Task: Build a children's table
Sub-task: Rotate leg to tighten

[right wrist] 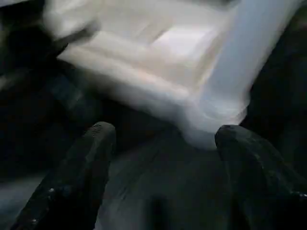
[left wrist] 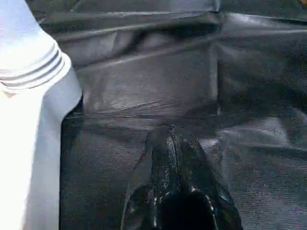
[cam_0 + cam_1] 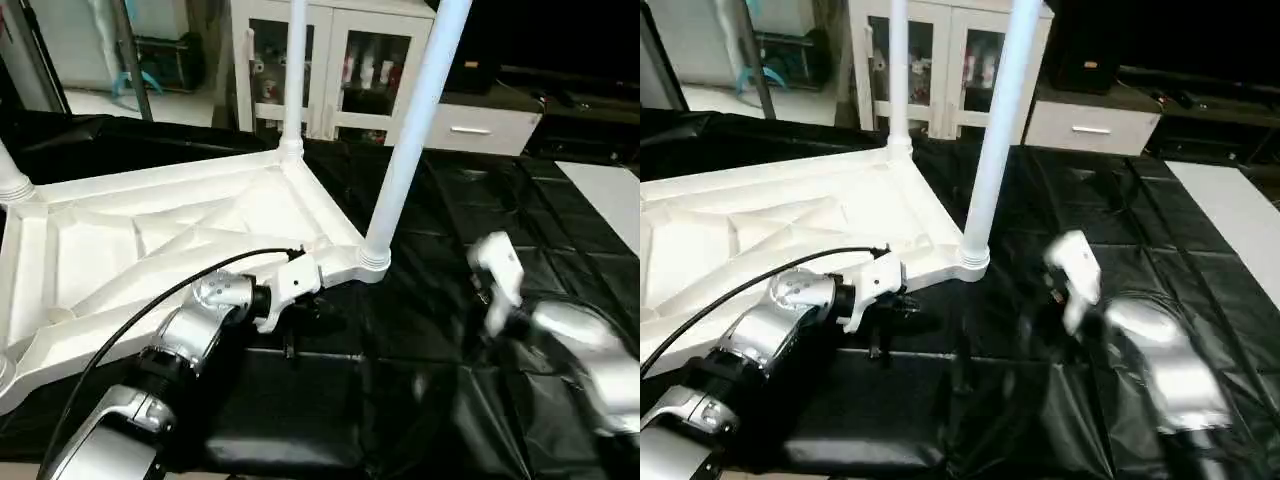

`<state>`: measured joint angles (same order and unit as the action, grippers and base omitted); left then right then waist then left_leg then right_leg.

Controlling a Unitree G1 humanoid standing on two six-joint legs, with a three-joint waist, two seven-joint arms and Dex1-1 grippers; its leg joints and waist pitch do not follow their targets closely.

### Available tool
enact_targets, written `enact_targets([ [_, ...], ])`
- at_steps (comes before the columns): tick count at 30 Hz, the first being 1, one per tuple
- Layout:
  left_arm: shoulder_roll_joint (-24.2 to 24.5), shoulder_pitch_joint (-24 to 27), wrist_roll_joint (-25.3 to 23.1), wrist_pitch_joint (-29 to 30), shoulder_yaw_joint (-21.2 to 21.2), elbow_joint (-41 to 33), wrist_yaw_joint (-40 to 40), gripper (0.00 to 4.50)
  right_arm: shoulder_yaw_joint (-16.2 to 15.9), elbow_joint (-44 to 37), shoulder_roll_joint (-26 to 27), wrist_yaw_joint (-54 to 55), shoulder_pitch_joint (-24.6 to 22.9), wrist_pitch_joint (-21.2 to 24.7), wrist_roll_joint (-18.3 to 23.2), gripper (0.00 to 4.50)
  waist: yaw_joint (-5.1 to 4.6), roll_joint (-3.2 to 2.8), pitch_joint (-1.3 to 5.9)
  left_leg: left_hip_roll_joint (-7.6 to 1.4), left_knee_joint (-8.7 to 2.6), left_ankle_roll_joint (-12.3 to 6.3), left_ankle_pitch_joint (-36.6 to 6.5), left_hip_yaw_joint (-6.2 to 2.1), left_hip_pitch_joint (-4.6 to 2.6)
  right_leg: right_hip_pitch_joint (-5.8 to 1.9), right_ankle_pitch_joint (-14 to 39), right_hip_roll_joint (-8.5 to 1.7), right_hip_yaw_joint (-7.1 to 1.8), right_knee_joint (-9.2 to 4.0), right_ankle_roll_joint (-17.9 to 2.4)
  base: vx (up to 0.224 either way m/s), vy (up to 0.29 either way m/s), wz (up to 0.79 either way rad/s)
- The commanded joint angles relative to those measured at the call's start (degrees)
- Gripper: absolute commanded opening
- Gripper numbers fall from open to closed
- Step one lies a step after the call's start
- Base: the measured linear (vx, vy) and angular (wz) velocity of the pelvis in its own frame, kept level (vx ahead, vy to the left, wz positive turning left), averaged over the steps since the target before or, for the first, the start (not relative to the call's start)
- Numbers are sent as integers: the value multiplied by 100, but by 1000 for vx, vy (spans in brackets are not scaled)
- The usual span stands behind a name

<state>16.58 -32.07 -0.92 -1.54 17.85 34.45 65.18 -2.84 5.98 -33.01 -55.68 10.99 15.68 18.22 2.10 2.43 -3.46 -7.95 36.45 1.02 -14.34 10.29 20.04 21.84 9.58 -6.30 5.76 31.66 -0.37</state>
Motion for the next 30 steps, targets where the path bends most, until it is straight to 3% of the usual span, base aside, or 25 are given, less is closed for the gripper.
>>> enact_targets([
  [1,-25,-82,-46,-73,-24,-194,-130,0,132,154,-231,-178,131,-82,-73,358,-5,34,258,-560,-634,232,-2504,-350,-132,-125,3627,-503,-203,-515,-386,0,0,0],
  [3,-83,-107,-41,-150,-118,-252,-343,0,240,340,-274,-91,226,-169,-150,358,-15,32,248,-552,-622,229,-2516,-351,-133,-112,3703,-510,-181,-544,-368,0,0,0],
  [5,-202,-173,-40,-230,-311,-311,-822,0,398,520,-224,158,343,-259,-242,358,-55,28,256,-553,-599,246,-2565,-376,-108,-134,3739,-504,-84,-563,-335,0,0,0],
  [6,-202,-173,-40,-230,-311,-311,-822,20,398,520,-224,158,343,-259,-242,358,-54,16,260,-568,-605,236,-2620,-378,-125,-156,3664,-518,-14,-596,-274,0,0,0],
  [7,-242,-223,-26,-187,-391,-282,-1003,32,432,549,-203,247,365,-244,-253,363,-54,16,260,-568,-605,236,-2620,-378,-125,-156,3664,-518,-14,-596,-274,0,0,0],
  [9,-287,-513,-172,194,-620,-71,-1803,40,541,725,-61,757,453,-234,-373,363,-79,-19,273,-595,-639,362,-2790,-409,-90,-185,3421,-499,41,-549,-260,0,0,0],
  [13,-331,-746,-265,765,-711,133,-2285,79,443,586,45,823,328,-226,-334,363,-74,-31,273,-572,-612,361,-2748,-408,-102,-189,3424,-550,100,-587,-175,0,0,0],
  [15,-363,-791,-245,966,-712,194,-2287,91,400,515,79,743,273,-228,-329,363,-49,-25,280,-579,-620,319,-2547,-388,-87,-179,3304,-571,42,-575,-258,0,0,0],
  [16,-366,-817,-251,1107,-662,244,-2214,91,380,501,108,714,259,-243,-342,363,-28,-79,290,-583,-626,315,-2488,-389,-90,-177,3168,-573,22,-545,-329,0,0,0],
  [17,-367,-827,-248,1156,-624,282,-2154,116,371,502,114,709,259,-260,-347,363,-27,-57,325,-604,-658,290,-2239,-378,-33,-197,2547,-551,-39,-446,-568,0,0,0],
  [18,-373,-840,-246,1187,-603,315,-2141,123,364,510,121,722,265,-273,-354,363,4,-103,354,-620,-670,264,-1922,-364,-2,-209,2009,-550,-89,-353,-782,0,0,0],
  [19,-373,-840,-246,1187,-603,315,-2141,126,364,510,121,722,265,-273,-354,363,4,-103,354,-620,-670,264,-1922,-364,-2,-209,2009,-550,-89,-353,-782,50,6,0],
  [20,-363,-831,-234,1340,-543,313,-2005,128,365,491,126,728,264,-262,-331,363,13,-105,375,-630,-671,227,-1598,-326,7,-206,1475,-539,-127,-282,-1002,67,-3,3],
  [21,-324,-782,-206,1599,-425,228,-1717,136,366,463,122,736,252,-253,-307,363,32,-87,378,-613,-652,120,-1314,-258,-13,-182,1147,-515,-157,-236,-1222,67,-3,3],
  [23,-324,-737,-172,1738,-427,149,-1707,167,371,449,111,726,235,-250,-305,363,59,-68,387,-580,-619,35,-1151,-201,-43,-156,1070,-514,-190,-224,-1321,91,-24,9],
  [24,-301,-732,-195,1751,-396,140,-1678,167,367,446,101,713,220,-261,-319,363,79,-20,401,-556,-573,-108,-917,-167,-27,-149,940,-511,-246,-171,-1419,96,-32,10],
  [25,-282,-735,-235,1775,-371,144,-1684,169,367,439,97,702,208,-261,-328,363,100,-11,415,-547,-549,-197,-759,-149,-28,-144,830,-511,-267,-146,-1475,91,-39,5],
  [26,-263,-743,-278,1772,-346,168,-1684,172,363,437,97,696,204,-260,-336,363,121,6,462,-547,-505,-423,-248,-143,41,-196,315,-510,-292,-12,-1636,83,-40,-1],
  [27,-250,-742,-257,1819,-333,166,-1611,182,358,429,102,684,200,-246,-329,363,159,-22,476,-551,-467,-671,231,-127,33,-172,-172,-486,-286,63,-1797,83,-40,-1],
  [29,-251,-721,-151,1960,-360,90,-1498,207,350,421,108,673,198,-219,-316,363,210,-7,485,-515,-398,-974,623,-79,12,-132,-610,-475,-301,132,-1975,34,-19,1],
  [30,-218,-703,-150,1999,-335,14,-1429,209,318,416,103,654,196,-226,-329,363,227,44,493,-504,-371,-1127,763,-72,44,-143,-681,-469,-303,158,-2004,0,0,0],
])
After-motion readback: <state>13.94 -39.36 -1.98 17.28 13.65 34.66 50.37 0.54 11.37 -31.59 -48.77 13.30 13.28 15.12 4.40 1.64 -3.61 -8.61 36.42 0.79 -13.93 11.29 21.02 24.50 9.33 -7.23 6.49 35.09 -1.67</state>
